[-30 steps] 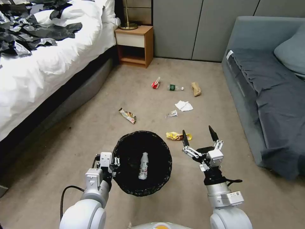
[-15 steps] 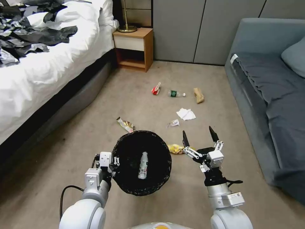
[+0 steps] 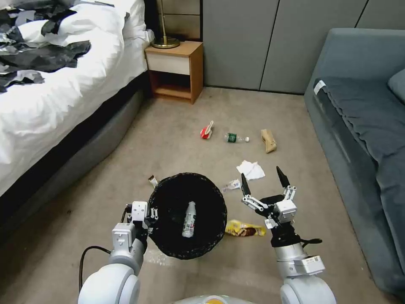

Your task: Pick up the trash bin, then pick up the garbage from the floor and place it into the trash bin.

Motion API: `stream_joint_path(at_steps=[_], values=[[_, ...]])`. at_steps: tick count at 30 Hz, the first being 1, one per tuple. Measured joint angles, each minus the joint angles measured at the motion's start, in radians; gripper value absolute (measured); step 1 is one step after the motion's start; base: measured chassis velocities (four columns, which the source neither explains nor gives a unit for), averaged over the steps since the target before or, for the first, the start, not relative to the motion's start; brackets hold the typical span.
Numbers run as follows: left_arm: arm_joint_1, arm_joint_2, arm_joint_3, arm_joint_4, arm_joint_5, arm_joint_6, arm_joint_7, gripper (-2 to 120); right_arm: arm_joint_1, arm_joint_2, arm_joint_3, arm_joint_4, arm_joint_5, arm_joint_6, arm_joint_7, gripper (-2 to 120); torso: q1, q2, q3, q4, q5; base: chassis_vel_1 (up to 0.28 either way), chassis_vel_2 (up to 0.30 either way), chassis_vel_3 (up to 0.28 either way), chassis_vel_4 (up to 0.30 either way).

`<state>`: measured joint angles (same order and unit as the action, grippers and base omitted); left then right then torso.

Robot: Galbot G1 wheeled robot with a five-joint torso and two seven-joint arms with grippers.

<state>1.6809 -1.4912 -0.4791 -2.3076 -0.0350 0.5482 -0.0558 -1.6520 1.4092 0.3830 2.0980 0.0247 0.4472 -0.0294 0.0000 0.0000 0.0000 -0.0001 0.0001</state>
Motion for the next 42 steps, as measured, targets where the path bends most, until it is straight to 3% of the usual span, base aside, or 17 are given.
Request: stream_joint_path(at_steps=[7, 16, 20, 23, 28, 34, 42], values=[[0.001, 0.0, -0.003, 0.001, 0.0, -0.003, 0.0, 1, 0.043, -0.015, 0.042, -0.051, -0.023, 0.019, -0.017, 100, 0.0, 0.0, 0.0, 0.0, 0.0, 0.02, -0.016, -0.02, 0.03], [-0.002, -0.001, -0.013, 0.004, -0.002, -0.007, 0.0, 1, 0.129, -0.085, 0.099, -0.181, -0.048, -0.045, -0.108, 100, 0.0, 0.0, 0.0, -0.0003, 0.0002, 0.0, 0.0, 0.0, 0.0], [-0.002, -0.003, -0.017, 0.004, -0.002, -0.009, 0.0, 1, 0.19, -0.127, 0.113, -0.296, -0.097, -0.07, -0.218, 100, 0.0, 0.0, 0.0, 0.0002, 0.0002, 0.0, 0.0, 0.0, 0.0], [0.001, -0.005, -0.021, 0.004, 0.002, -0.006, -0.001, 1, 0.258, -0.146, 0.123, -0.439, -0.217, -0.044, -0.317, 100, 0.0, 0.0, 0.0, 0.0001, 0.0003, 0.0, 0.0, 0.0, 0.0], [0.004, -0.008, -0.021, 0.005, 0.008, -0.007, -0.001, 1, 0.303, -0.164, 0.098, -0.554, -0.248, -0.019, -0.424, 100, 0.0, 0.0, 0.0, 0.0, 0.0001, 0.0, 0.0, 0.0, 0.0], [0.007, -0.009, -0.018, 0.009, 0.015, -0.008, -0.002, 1, 0.356, -0.173, 0.071, -0.698, -0.267, 0.066, -0.628, 100, 0.0, 0.0, 0.0, 0.0, 0.0, 0.0, 0.0, 0.0, 0.0], [0.014, -0.007, -0.019, 0.009, 0.016, -0.01, -0.003, 1, 0.408, -0.158, 0.066, -0.838, -0.298, 0.126, -0.733, 100, 0.0, 0.0, 0.0, 0.0001, 0.0, 0.0, 0.0, 0.0, 0.0]])
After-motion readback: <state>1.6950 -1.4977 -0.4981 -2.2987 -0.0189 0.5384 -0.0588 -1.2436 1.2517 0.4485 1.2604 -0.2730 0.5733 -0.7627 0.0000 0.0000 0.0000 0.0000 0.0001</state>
